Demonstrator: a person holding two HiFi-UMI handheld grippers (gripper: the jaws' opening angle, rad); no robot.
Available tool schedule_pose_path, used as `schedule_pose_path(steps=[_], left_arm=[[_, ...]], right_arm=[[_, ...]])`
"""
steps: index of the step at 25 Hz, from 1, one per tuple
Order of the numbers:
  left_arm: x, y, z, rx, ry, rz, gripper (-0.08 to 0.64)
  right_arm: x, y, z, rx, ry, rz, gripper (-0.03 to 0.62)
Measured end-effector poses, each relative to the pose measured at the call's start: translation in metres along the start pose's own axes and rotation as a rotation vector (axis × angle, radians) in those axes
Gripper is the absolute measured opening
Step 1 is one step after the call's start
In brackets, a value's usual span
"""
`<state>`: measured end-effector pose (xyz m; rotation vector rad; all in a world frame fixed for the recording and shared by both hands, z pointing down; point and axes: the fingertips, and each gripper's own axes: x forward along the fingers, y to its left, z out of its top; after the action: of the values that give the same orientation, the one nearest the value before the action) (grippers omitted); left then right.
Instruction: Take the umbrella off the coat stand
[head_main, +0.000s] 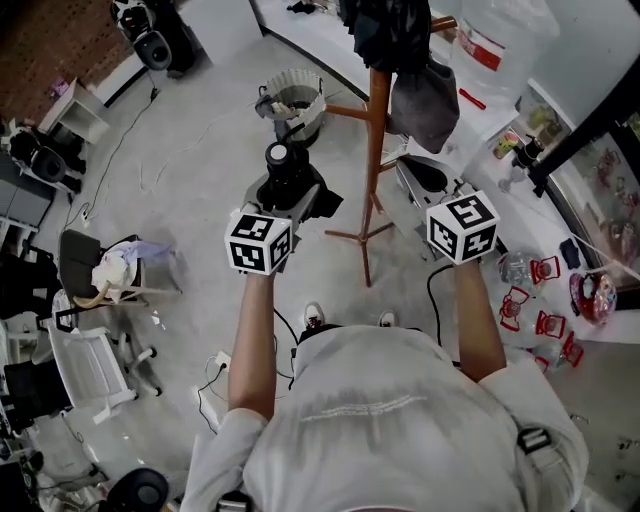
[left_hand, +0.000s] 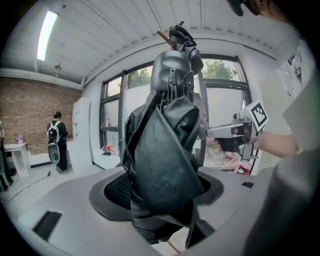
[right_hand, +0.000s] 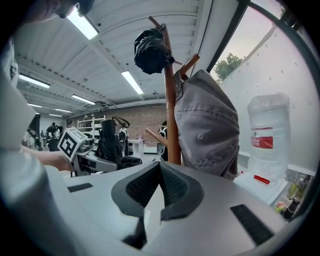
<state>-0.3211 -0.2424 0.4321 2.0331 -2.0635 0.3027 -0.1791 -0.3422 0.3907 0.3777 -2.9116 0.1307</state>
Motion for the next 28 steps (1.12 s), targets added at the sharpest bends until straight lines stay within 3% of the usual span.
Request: schedule_pose_path(steps=[6, 14, 28], left_arm=[[-0.031, -0.006, 0.002, -0.009, -0.021, 0.101, 0.308], [-0.065, -0.001, 0.0, -0.062, -0.052, 0.181, 0.308], [-0.074, 0.001, 0.005, -0.052, -0.045, 0.197, 0.308]], right_arm=[[0.006, 0.014, 0.009, -0.062, -0.017, 0.093, 0.023], [0.012, 0.019, 0.018, -0.094, -0.033, 0.108, 0.025], [0.018, 0.02, 0.016, -0.146, 0.002, 0.093, 0.025]])
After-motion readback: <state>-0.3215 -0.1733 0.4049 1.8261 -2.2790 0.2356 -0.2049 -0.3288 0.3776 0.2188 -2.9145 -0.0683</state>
